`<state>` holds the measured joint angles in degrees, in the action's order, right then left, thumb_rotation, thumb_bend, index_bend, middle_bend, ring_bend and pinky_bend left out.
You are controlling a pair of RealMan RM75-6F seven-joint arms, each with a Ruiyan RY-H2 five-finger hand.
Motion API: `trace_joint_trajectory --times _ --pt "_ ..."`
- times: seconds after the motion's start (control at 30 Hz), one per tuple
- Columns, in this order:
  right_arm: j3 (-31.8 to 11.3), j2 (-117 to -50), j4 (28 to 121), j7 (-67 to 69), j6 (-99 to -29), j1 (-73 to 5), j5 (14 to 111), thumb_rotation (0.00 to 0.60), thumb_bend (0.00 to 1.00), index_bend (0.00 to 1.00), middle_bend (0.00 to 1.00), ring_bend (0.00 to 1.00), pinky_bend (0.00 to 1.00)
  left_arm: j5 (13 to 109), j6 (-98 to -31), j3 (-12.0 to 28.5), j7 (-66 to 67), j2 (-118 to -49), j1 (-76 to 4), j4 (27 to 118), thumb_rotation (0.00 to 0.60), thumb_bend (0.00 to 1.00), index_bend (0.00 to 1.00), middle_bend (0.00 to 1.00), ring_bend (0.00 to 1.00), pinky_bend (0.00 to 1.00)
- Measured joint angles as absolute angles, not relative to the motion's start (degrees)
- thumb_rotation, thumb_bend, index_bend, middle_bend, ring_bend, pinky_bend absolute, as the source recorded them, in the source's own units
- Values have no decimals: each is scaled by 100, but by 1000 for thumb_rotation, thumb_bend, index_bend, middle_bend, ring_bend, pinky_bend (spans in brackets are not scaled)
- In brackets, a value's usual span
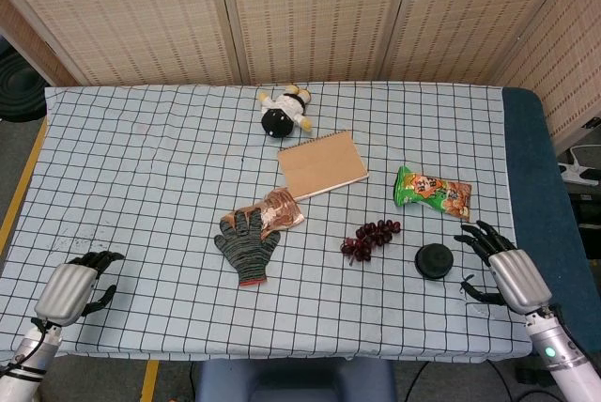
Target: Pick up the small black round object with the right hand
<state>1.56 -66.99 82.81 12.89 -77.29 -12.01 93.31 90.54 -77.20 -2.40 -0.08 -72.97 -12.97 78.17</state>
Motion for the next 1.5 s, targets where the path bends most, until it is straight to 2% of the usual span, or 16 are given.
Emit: trace_joint_trajectory --times 0.3,0.57,0.93,1.5 --pt "232 -6640 8338 1231 -7714 -1169 9341 600 158 78 65 0 170 9138 -7765 -254 145 -7304 -1305 7905 600 389 271 308 314 511" --pt "120 -6730 8307 867 -7319 -1240 8895 600 132 0 65 0 140 9114 -7790 -252 93 -7263 -1283 7942 600 389 275 309 314 514" --pt "91 -7144 7747 858 -6479 -1542 8557 600 92 0 66 0 116 9101 -7832 -232 69 -7229 -1254 7978 600 389 275 311 314 515" --pt "178 -7571 7492 969 -6044 -1856 8646 600 92 44 65 0 114 9092 -7882 -200 -43 -7202 -1232 7973 600 388 275 311 313 515"
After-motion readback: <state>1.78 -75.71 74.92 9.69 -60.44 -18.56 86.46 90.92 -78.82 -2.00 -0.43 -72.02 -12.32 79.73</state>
